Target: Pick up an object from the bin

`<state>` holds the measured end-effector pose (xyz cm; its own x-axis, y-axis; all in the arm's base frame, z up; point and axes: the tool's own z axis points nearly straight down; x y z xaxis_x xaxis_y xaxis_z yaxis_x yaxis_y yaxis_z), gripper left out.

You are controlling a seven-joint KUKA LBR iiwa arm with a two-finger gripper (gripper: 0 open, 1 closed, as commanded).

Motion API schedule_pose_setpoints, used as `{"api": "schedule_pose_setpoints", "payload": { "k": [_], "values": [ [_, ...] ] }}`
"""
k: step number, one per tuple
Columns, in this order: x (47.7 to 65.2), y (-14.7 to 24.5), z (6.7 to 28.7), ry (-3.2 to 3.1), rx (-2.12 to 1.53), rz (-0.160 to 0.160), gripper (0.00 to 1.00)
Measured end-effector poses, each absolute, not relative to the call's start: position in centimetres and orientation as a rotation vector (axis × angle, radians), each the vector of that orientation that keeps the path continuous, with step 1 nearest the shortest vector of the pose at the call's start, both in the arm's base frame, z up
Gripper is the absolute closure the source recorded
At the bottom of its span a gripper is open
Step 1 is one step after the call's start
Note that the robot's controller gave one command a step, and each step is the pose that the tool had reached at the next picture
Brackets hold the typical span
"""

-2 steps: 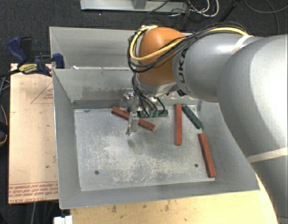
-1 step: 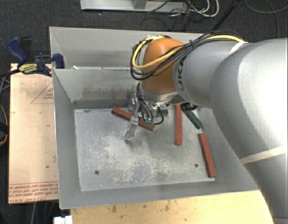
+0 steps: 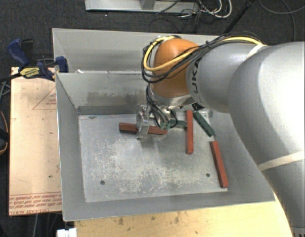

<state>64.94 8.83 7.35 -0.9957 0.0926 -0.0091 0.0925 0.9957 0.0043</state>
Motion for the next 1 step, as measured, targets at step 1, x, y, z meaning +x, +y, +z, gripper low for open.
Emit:
{"api": "schedule_pose_setpoints", "payload": {
  "k": [1],
  "values": [
    [64.94,8.82,7.35,3.129,0.145,0.006,1.0]
  ]
}}
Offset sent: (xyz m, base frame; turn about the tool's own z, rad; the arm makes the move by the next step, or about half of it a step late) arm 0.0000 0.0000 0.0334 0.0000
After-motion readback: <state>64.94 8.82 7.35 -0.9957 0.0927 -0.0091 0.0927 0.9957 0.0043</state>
